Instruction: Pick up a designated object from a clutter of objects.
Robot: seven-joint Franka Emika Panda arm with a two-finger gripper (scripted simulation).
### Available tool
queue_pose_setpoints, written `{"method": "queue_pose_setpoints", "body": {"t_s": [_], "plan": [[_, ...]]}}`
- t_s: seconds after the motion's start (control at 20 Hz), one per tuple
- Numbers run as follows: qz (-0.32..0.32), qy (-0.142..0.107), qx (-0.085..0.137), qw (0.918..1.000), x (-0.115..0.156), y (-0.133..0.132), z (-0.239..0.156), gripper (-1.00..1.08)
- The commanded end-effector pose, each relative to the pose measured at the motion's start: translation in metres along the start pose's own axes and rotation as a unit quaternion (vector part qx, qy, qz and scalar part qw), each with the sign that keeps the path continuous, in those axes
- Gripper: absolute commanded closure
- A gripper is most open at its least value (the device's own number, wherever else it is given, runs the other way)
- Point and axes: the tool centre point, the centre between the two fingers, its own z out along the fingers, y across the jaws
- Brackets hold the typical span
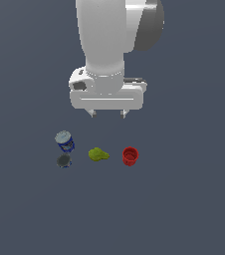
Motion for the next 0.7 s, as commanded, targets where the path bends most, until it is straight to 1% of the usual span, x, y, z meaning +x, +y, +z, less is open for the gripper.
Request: {"method": "queue_pose_setpoints", "body": {"t_s": [0.0,0.25,0.4,0.55,0.65], "plan": [[-0.012,-0.001,-0.001,0.9999,0.002,-0.003,0.008,-0.92],[-0.054,0.0,-0.006,0.9985,0.01,-0.013,0.034,-0.92],[-0.092,0.0,-0.01,0.9957,0.016,-0.023,0.057,-0.92],[-0.138,0.0,-0.012,0.9903,0.021,-0.035,0.086,-0.92],[-0.173,0.0,-0.014,0.9847,0.024,-0.045,0.109,-0.92]]}}
